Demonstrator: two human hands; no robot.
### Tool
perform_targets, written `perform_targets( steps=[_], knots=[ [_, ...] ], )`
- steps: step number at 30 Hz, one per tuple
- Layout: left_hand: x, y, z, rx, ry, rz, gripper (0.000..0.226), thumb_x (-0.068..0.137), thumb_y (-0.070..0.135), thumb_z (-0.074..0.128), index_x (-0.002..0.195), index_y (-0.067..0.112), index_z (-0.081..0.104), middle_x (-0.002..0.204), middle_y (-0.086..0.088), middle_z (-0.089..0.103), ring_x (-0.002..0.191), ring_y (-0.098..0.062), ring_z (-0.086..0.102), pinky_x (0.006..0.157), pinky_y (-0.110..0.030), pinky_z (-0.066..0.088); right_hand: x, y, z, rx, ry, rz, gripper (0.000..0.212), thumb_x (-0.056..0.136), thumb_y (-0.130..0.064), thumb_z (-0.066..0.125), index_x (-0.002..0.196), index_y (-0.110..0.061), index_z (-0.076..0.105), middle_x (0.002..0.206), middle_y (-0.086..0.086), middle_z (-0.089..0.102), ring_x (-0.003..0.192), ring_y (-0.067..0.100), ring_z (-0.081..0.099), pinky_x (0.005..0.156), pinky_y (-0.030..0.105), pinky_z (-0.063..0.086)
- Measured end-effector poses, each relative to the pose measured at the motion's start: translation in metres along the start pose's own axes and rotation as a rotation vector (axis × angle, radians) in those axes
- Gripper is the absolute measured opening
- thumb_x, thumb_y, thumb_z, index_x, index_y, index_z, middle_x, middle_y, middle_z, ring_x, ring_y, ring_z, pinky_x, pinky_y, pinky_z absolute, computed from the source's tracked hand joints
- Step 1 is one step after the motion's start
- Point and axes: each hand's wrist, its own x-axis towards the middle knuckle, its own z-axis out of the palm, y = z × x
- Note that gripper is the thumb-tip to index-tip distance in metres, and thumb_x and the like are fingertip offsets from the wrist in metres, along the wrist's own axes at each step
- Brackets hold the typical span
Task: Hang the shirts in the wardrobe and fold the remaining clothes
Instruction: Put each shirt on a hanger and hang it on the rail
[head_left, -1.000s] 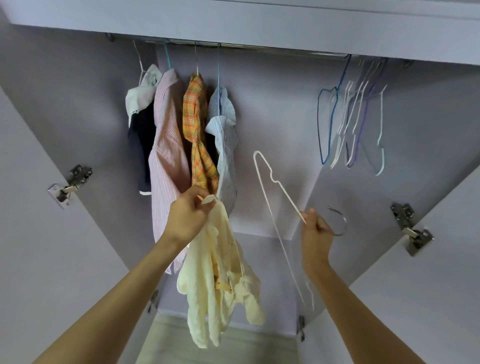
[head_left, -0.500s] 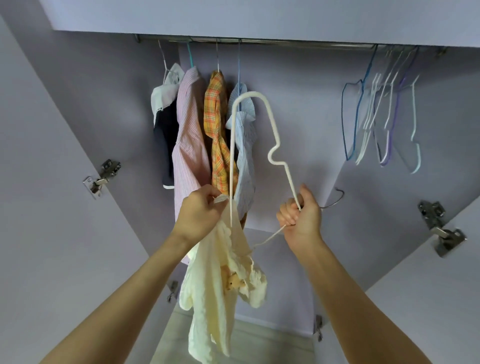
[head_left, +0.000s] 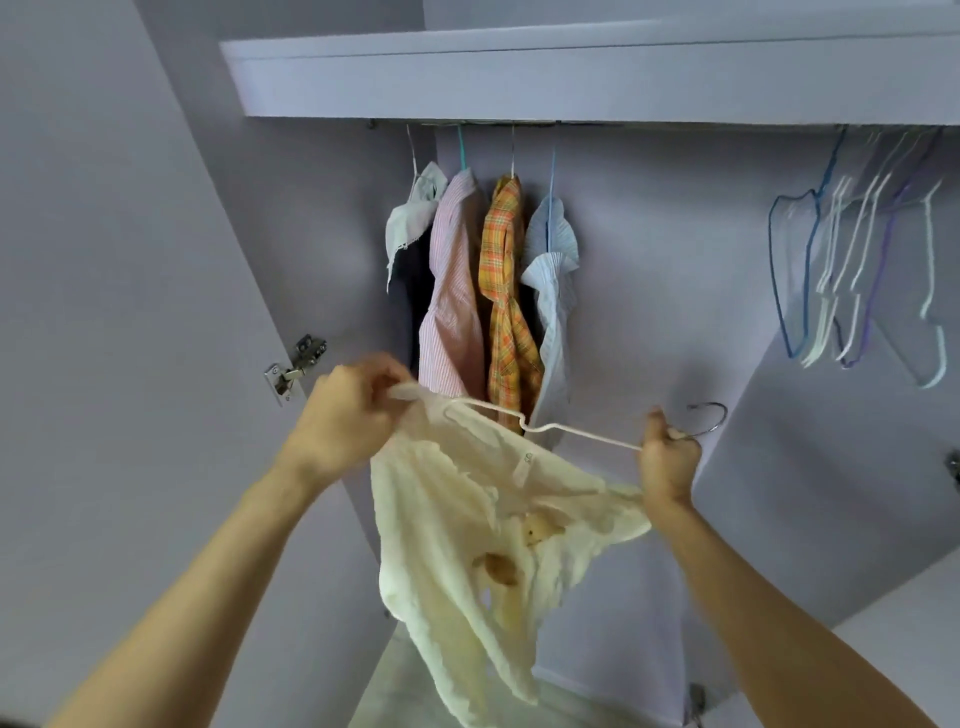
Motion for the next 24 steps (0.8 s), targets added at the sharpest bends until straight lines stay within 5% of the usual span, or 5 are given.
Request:
perform_targets(
  steps=[5, 14, 19, 24],
  knots=[
    [-0.007, -0.017, 0.012, 0.320, -0.008, -0.112, 0.011, 0.082, 0.016, 0.060, 0.079, 0.025, 0.066, 0.081, 0.000, 0.068, 0.086, -0.028, 0.061, 0.072, -0.032, 0.048, -0.002, -0.017, 0.010, -0.304, -0.115, -0.364, 0.058, 0.093, -0.008, 0.050, 0.045, -0.019, 0.018, 0.042, -0.001, 0.017, 0.049, 0.018, 0.024, 0.049, 0.032, 0.021],
    [-0.002, -0.009, 0.039, 0.351, -0.065, 0.007, 0.005, 0.083, 0.036, 0.062, 0.087, 0.034, 0.065, 0.087, 0.014, 0.063, 0.090, -0.016, 0.059, 0.074, -0.029, 0.044, -0.019, -0.032, 0.032, -0.423, -0.251, -0.554, 0.063, 0.092, -0.011, 0.054, 0.043, -0.020, 0.016, 0.039, -0.005, 0.014, 0.045, 0.020, 0.021, 0.050, 0.033, 0.020],
    [0.003, -0.032, 0.032, 0.385, -0.361, -0.026, 0.059, 0.075, 0.052, 0.068, 0.129, 0.041, 0.044, 0.134, 0.011, 0.042, 0.129, -0.012, 0.033, 0.109, -0.043, 0.027, -0.015, -0.029, 0.028, -0.391, -0.205, -0.499, 0.062, 0.093, -0.013, 0.051, 0.042, -0.020, 0.017, 0.038, -0.006, 0.016, 0.041, 0.016, 0.019, 0.049, 0.033, 0.021],
    [-0.003, -0.047, 0.039, 0.340, -0.309, 0.057, 0.053, 0.085, 0.042, 0.063, 0.134, 0.032, 0.047, 0.135, 0.009, 0.048, 0.126, -0.013, 0.043, 0.107, -0.037, 0.032, -0.013, -0.038, 0.024, -0.349, -0.192, -0.503, 0.063, 0.094, -0.014, 0.051, 0.041, -0.021, 0.018, 0.037, -0.006, 0.017, 0.040, 0.014, 0.019, 0.049, 0.034, 0.022]
  ],
)
